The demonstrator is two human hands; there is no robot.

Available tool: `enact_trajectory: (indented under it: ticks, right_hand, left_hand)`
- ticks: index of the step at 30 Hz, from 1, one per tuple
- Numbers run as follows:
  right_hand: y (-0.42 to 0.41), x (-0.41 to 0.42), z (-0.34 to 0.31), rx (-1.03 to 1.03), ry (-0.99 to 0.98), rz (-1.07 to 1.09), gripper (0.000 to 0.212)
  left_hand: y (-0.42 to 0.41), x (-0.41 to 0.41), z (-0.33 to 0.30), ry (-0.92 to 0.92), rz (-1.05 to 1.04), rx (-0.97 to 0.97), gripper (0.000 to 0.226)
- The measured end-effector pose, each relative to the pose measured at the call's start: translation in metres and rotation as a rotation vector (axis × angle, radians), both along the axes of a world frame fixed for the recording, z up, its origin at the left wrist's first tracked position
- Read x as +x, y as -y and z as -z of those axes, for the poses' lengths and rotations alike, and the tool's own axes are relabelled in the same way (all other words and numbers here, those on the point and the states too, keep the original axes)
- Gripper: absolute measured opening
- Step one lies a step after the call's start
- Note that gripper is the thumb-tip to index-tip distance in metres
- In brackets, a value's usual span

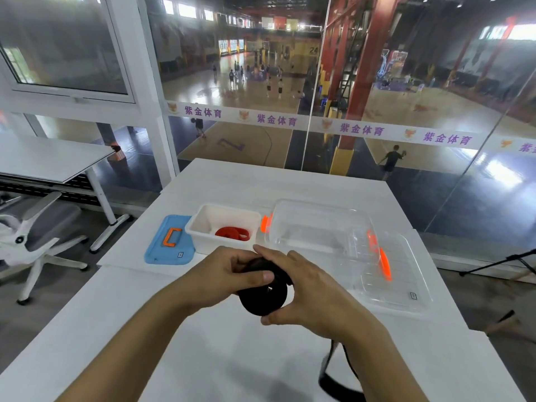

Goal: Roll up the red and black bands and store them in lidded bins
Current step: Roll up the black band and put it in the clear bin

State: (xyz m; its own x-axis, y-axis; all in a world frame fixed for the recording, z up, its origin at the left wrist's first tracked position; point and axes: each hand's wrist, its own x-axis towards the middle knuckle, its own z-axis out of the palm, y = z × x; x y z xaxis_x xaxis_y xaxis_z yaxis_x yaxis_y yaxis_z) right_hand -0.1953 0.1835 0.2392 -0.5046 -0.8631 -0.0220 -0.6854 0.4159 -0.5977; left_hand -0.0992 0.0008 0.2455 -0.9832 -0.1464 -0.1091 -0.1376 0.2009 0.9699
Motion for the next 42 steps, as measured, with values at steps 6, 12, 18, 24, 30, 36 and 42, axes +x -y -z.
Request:
enact_trajectory:
  ticks: [6, 12, 18, 24, 30, 36, 42]
  right_hand:
    - [-0.007, -0.002, 0.0, 0.013, 0.076, 0.053, 0.11]
    - [-0.003, -0.001, 0.011, -0.17, 0.188, 0.168, 0.116]
    - [0.028, 0.016, 0.031, -0.419, 0.16, 0.386, 0.118]
    - [0.024, 0.014, 0.035, -0.36, 0.097, 0.389, 0.083]
    - [0.0, -0.006, 0.016, -0.074, -0.012, 0.104, 0.095]
    - [0.0, 0.003, 0.003, 0.08, -0.106, -0.024, 0.108]
    - [-0.01, -0.006, 0.002, -0.106, 0.041, 0.042, 0.1]
  left_hand:
    - [-0.007, -0.002, 0.012, -0.086, -0.066, 0.068, 0.022]
    - [-0.02, -0.01, 0.02, -0.224, -0.326, 0.359, 0.034]
    - [-0.045, -0.016, 0.029, -0.248, -0.562, 0.503, 0.049]
    - [-0.044, -0.012, 0.033, -0.121, -0.515, 0.515, 0.032]
    - [-0.01, 0.003, 0.023, 0.061, -0.164, 0.304, 0.031]
    - [0.001, 0.002, 0.001, 0.115, 0.06, 0.017, 0.027]
    - [-0.005, 0.005, 0.006, -0.048, -0.068, 0.176, 0.031]
